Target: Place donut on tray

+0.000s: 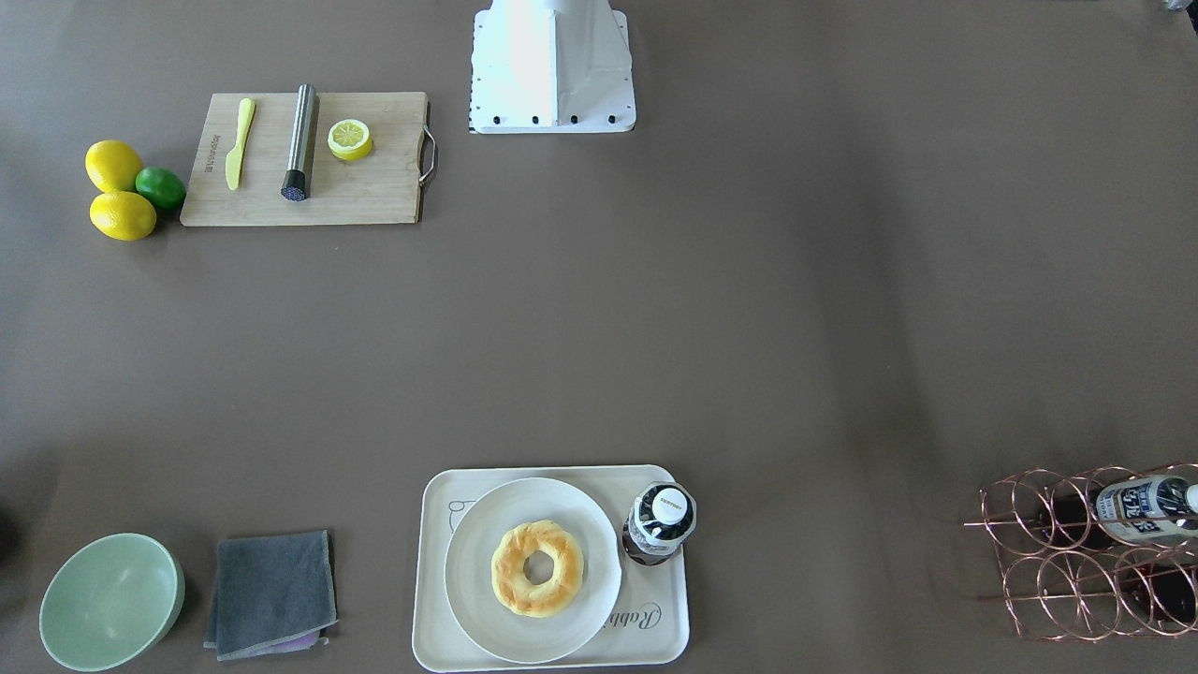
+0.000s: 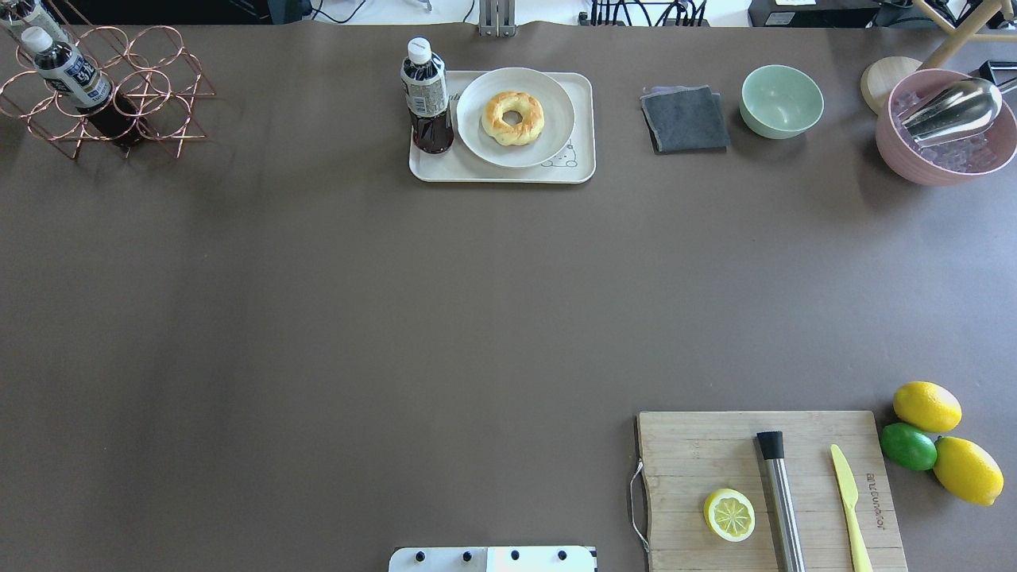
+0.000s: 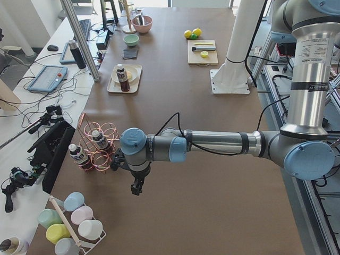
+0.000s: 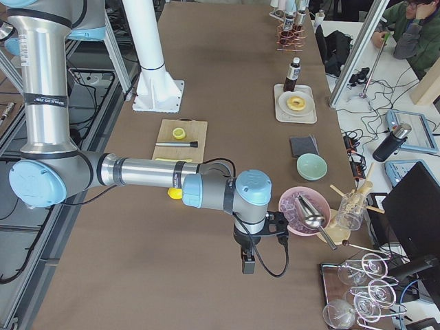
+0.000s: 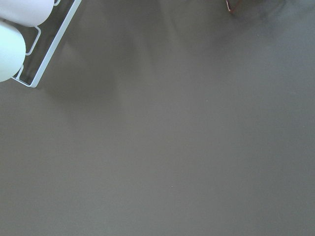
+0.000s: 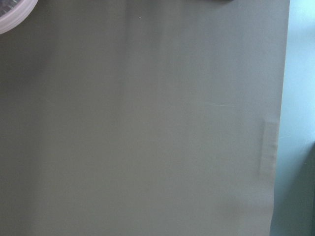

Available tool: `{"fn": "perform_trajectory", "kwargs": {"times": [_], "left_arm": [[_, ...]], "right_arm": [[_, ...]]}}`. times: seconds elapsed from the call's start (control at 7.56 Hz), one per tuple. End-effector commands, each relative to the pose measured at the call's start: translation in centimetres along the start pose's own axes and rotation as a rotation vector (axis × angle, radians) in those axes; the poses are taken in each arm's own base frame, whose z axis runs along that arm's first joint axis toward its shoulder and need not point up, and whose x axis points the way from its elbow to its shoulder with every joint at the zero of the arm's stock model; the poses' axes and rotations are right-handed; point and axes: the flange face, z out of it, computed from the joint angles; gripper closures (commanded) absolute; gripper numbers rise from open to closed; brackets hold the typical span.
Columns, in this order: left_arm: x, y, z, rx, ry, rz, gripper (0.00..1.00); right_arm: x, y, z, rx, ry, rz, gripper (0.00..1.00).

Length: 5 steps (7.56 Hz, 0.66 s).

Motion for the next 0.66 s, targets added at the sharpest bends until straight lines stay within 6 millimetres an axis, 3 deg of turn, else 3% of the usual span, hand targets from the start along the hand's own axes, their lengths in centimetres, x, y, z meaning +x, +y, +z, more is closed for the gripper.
{"fn": "perform_trajectory", "kwargs": {"times": [0.0,0.53], "left_arm": [[0.29,0.19,0.21,0.007,0.048,-0.004,0.01],[0.33,0.18,0.14,0.011,0.057,-0.004,0.01]], "right_arm": [[0.03,0.31,0.36,-0.01,0.024,-0.003,0.0],[-0.85,0.2,-0.05,0.011,-0.039,-0.016,0.0]]}}
